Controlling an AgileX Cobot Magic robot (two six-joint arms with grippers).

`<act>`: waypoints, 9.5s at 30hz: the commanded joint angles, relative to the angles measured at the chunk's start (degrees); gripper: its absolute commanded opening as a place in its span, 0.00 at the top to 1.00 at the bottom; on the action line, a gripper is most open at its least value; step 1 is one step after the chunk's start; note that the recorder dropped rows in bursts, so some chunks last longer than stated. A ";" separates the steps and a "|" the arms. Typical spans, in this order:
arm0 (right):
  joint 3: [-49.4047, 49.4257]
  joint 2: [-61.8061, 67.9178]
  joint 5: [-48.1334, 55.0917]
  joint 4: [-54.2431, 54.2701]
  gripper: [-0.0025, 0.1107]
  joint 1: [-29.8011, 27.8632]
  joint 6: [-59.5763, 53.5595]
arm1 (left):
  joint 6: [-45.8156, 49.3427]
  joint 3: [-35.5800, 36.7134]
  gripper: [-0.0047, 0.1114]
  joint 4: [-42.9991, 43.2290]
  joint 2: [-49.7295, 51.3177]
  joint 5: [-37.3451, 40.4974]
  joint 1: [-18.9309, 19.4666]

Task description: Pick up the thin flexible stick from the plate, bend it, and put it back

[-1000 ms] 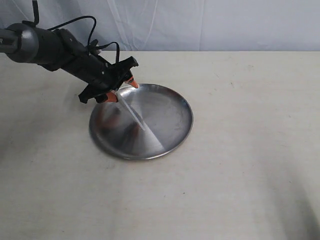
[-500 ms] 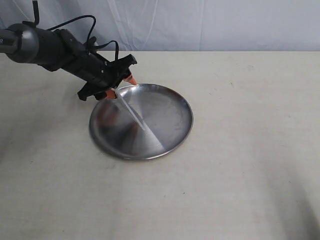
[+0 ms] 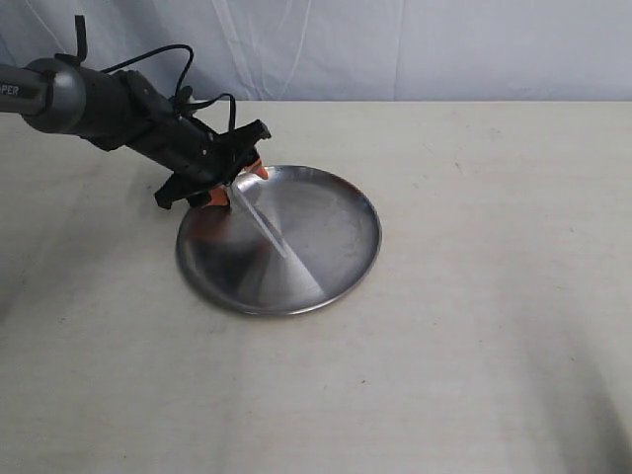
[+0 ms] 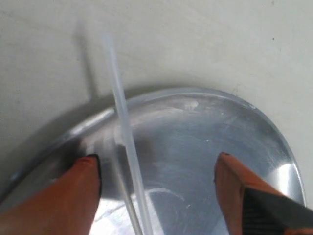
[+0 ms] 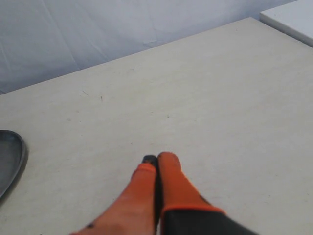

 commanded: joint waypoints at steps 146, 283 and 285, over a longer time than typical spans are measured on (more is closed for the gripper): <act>-42.65 83.93 22.85 93.79 0.49 39.28 -81.74 | 73.09 31.23 0.96 -58.23 -48.01 33.05 -0.10; -46.04 82.90 3.46 93.79 0.99 39.74 -76.73 | 74.44 33.72 0.96 -43.70 -45.61 15.02 -8.13; -46.31 82.90 3.37 93.79 0.99 39.74 -75.86 | 74.44 33.72 0.96 -43.55 -44.47 16.31 -8.13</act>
